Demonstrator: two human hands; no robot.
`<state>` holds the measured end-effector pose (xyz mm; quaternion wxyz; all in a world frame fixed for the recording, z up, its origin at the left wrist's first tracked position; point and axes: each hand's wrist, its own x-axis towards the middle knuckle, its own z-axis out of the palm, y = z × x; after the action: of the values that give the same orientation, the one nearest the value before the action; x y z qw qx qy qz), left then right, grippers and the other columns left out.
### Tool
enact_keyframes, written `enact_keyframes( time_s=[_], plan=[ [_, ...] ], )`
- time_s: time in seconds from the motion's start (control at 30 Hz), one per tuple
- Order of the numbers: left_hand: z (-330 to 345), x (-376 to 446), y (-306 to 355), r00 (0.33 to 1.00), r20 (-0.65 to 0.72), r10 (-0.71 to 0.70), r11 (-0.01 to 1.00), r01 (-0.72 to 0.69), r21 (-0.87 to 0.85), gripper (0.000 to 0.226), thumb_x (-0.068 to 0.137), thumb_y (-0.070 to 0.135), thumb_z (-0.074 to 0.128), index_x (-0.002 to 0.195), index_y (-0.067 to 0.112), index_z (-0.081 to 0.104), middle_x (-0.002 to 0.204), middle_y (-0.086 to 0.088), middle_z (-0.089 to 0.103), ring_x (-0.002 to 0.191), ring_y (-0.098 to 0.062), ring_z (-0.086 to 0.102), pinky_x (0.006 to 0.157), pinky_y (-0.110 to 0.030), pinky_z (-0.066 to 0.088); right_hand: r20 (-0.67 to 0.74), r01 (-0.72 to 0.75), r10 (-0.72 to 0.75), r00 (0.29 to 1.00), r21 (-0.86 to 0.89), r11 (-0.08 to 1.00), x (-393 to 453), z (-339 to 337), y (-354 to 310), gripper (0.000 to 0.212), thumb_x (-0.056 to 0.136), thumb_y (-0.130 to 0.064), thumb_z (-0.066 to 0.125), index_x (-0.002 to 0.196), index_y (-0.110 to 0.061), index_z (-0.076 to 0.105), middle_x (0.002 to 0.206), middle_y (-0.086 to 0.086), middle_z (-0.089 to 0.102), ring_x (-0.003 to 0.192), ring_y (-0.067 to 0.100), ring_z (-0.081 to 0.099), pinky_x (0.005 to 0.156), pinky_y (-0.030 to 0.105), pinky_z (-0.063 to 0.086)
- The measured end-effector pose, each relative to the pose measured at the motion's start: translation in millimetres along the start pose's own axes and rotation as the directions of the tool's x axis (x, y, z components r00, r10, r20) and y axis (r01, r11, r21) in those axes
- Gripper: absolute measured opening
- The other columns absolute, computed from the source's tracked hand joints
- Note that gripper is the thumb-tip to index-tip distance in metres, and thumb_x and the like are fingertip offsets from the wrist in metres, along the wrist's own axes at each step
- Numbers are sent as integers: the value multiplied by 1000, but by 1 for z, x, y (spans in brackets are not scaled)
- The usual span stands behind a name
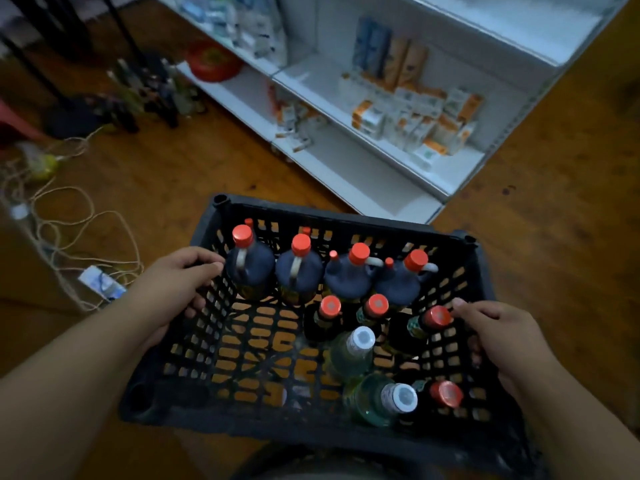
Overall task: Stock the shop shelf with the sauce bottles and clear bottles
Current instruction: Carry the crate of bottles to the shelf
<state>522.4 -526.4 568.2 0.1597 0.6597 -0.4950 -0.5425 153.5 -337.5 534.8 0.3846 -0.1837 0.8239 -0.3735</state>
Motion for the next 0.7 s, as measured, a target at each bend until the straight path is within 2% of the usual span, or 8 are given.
enact_keyframes(
  time_s=[0.3,0.53,0.7],
  plan=[
    [-57,52,25,962,-238,-136,973,85,-214,16,98,23,54,100,22,71,87,-9,54,53,-19,49,45,-27,35,267,180,-163,950,-41,983,118,90,-118,29,86,-38,73,71,-14,75,62,15,41,52,25,36,52,36,36],
    [-90,93,55,935,-299,-192,923,69,-379,18,97,23,55,96,25,73,87,-10,53,53,-19,49,45,-27,35,352,273,-223,909,-97,957,182,138,-227,30,85,-44,72,72,-17,76,60,15,42,52,26,37,53,36,38],
    [-125,153,66,916,-331,-229,908,79,-410,19,97,24,55,93,26,73,88,-10,56,57,-22,51,47,-29,36,378,267,-207,902,-113,957,218,196,-283,31,86,-43,71,74,-14,77,63,16,43,54,27,37,53,35,35]
  ],
)
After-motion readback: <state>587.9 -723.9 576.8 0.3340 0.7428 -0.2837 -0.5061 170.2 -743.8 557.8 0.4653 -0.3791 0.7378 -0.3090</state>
